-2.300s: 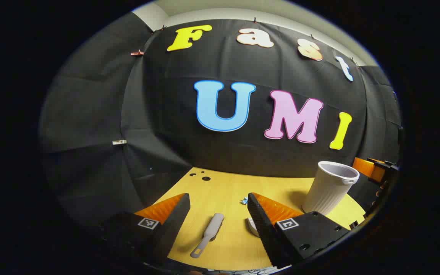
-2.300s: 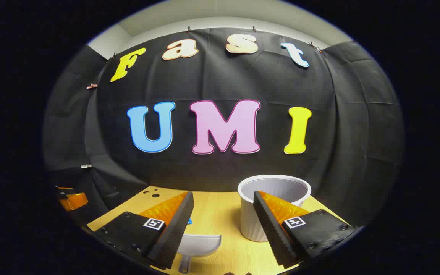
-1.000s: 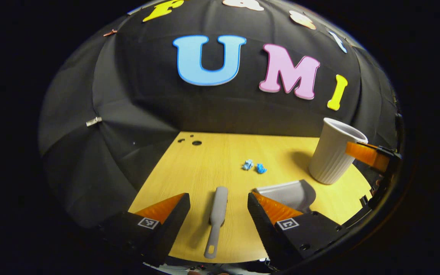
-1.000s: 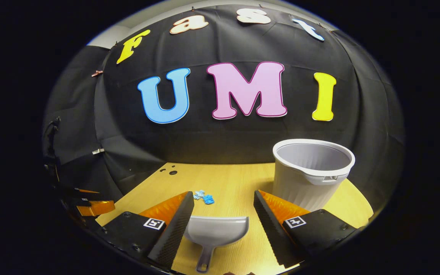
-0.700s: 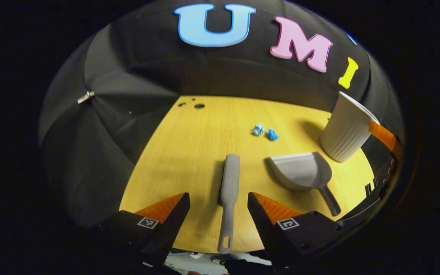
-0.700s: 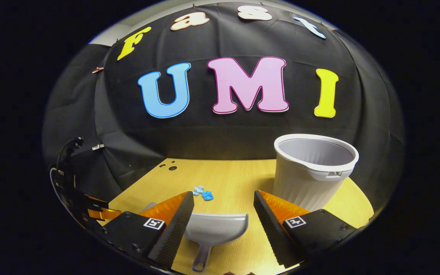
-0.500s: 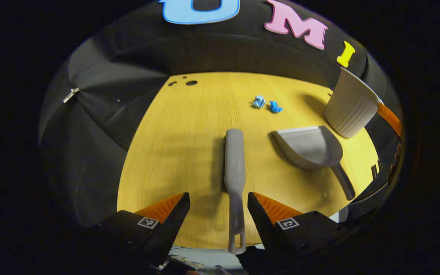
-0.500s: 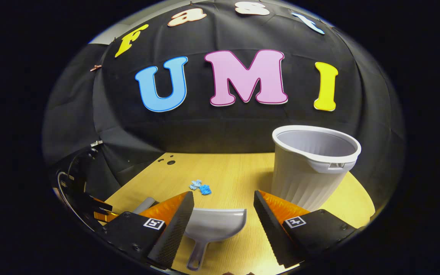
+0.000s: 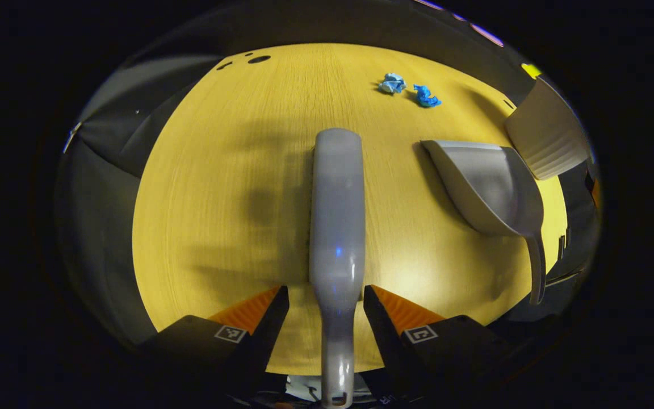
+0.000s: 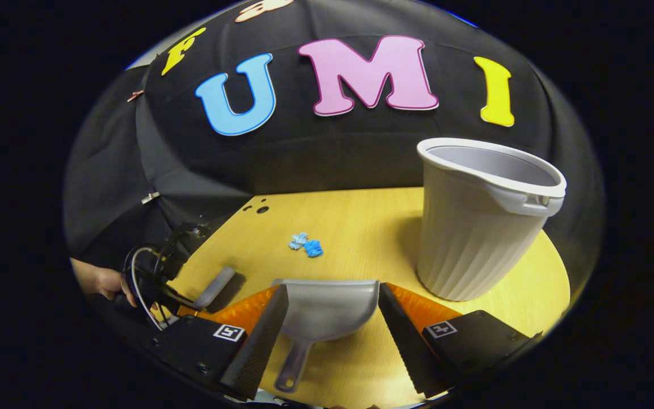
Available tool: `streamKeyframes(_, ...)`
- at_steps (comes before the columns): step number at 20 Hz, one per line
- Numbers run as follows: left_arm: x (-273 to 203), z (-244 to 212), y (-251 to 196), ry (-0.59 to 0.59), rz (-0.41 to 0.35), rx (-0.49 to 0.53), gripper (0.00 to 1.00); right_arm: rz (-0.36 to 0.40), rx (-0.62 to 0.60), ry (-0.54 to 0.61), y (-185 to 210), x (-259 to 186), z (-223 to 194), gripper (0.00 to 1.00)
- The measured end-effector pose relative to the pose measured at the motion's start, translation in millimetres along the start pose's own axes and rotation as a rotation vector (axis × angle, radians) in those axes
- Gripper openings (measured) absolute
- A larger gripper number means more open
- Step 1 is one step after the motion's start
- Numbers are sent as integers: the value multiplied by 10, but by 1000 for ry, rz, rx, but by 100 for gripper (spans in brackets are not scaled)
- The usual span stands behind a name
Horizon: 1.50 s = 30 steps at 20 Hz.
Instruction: Pick up the small broom and dustpan from the desktop, sweep the trash into the dustpan with the broom, and then empty the trash into the garbage bin.
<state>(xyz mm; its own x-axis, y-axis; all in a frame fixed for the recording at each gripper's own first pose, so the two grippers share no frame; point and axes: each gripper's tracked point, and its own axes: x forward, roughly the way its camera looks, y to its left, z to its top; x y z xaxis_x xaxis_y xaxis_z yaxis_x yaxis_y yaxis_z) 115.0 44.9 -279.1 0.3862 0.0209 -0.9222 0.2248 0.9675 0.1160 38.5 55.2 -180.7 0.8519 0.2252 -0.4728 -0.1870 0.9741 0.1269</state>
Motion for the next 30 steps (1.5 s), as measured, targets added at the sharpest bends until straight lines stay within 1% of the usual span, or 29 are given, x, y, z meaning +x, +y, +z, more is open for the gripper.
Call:
streamKeyframes(1, 25, 36, 39, -3, 19, 15, 84, 10, -12, 33, 37, 23, -77, 99)
streamKeyframes(3, 28, 48, -7, 24, 22, 25, 72, 25, -19, 122, 111, 100, -277, 99)
streamKeyframes(4, 24, 36, -40, 42, 21, 29, 63, 30, -22, 168, 140, 134, -383, 99)
streamKeyframes(5, 36, 23, -53, 63, 33, 29, 48, 34, -24, 214, 162, 161, -487, 99)
streamKeyframes(6, 26, 42, -64, 67, 43, 35, 39, 35, -32, 270, 176, 184, -608, 99)
streamKeyframes(7, 22, 68, -75, 58, 53, 47, 35, 38, -37, 308, 203, 210, -688, 99)
streamKeyframes(9, 24, 64, -81, 45, 67, 56, 31, 41, -36, 379, 268, 230, -832, 99)
streamKeyframes(11, 25, 64, -88, 32, 72, 62, 30, 32, -23, 444, 289, 279, -944, 99)
streamKeyframes(12, 24, 61, -88, 27, 71, 61, 27, 24, -13, 472, 292, 302, -999, 99)
streamKeyframes(13, 26, 61, -83, 25, 67, 57, 27, 16, -4, 505, 286, 325, -1061, 99)
streamKeyframes(14, 27, 61, -82, 20, 61, 52, 34, 9, 3, 532, 294, 332, -1129, 99)
streamKeyframes(15, 29, 62, -82, 16, 55, 47, 34, -3, 3, 553, 286, 359, -1190, 99)
streamKeyframes(16, 34, 68, -79, 9, 48, 40, 30, -17, -7, 576, 257, 389, -1244, 99)
streamKeyframes(18, 34, 61, -77, -5, 34, 24, 30, -36, -37, 611, 236, 456, -1360, 99)
streamKeyframes(19, 35, 62, -72, -11, 30, 15, 33, -44, -52, 634, 235, 488, -1424, 99)
streamKeyframes(20, 30, 58, -74, -15, 30, 10, 30, -44, -62, 655, 259, 494, -1482, 99)
streamKeyframes(21, 32, 49, -78, -16, 35, 12, 30, -47, -81, 679, 272, 520, -1558, 99)
streamKeyframes(22, 31, 49, -78, -17, 42, 12, 27, -53, -91, 692, 275, 550, -1599, 99)
streamKeyframes(23, 27, 46, -74, -20, 47, 11, 34, -54, -89, 703, 295, 589, -1657, 99)
streamKeyframes(25, 24, 39, -80, -18, 45, -4, 27, -62, -76, 720, 311, 652, -1713, 99)
streamKeyframes(26, 20, 38, -78, -15, 40, -14, 30, -69, -72, 726, 295, 669, -1727, 100)
streamKeyframes(27, 19, 47, -64, -13, 38, -23, 30, -76, -74, 716, 261, 687, -1742, 99)
streamKeyframes(29, 7, 118, -23, -15, 34, -35, 30, -81, -85, 713, 202, 667, -1691, 87)
streamKeyframes(30, 9, 185, 22, -17, 42, -34, 30, -68, -87, 716, 208, 636, -1682, 64)
